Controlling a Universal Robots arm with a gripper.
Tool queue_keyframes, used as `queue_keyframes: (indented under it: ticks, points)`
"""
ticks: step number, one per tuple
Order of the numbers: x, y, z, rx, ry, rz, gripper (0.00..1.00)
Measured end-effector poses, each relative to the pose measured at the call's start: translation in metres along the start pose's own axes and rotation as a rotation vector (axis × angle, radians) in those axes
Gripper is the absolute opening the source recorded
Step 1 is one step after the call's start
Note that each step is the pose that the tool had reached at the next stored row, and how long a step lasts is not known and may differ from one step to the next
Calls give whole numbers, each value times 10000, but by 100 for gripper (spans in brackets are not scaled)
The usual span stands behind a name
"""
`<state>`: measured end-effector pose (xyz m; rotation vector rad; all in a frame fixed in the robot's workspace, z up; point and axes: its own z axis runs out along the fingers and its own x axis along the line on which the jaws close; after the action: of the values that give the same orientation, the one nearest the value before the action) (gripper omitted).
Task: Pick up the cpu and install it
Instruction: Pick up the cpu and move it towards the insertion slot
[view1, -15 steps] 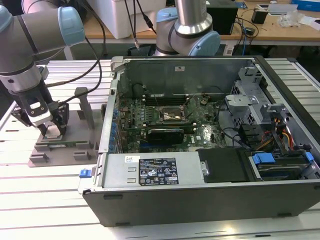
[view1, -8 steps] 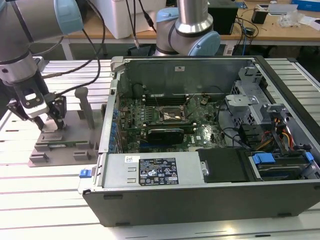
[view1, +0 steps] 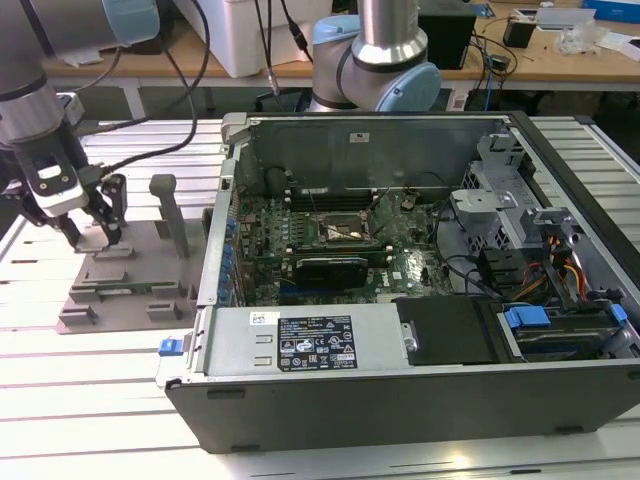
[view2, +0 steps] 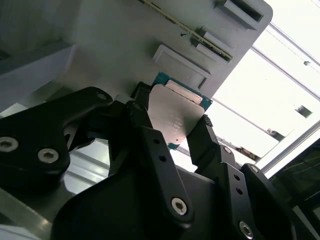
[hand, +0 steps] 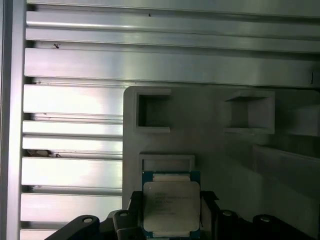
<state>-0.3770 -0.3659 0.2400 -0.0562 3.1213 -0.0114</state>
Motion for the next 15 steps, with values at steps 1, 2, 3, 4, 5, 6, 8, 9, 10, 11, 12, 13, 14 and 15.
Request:
queue_keyframes:
  ticks: [1, 2, 3, 4, 5, 6, 8, 9, 10, 11, 12, 13, 14, 15]
  points:
    - [0, 0, -24, 0, -1, 0, 54]
    - [-1, 0, -44, 0, -1, 0, 54]
    - [-1, 0, -77, -1, -1, 0, 54]
    - [-2, 0, -92, -1, -1, 0, 54]
    - [-2, 0, -110, -1, -1, 0, 54]
    - [-3, 0, -147, 0, -1, 1, 54]
    - [-4, 0, -190, 0, 0, 1, 54]
    - [-4, -1, -209, 0, -1, 0, 54]
    - [-5, 0, -226, -1, -1, 0, 54]
    - [-5, -1, -256, -1, -1, 0, 54]
    - [-5, -1, -274, 0, 0, 1, 54]
    - [-6, -1, -295, 0, -1, 0, 54]
    - [-6, -1, -316, -1, -1, 0, 54]
    - [-7, -1, -339, 0, -1, 0, 54]
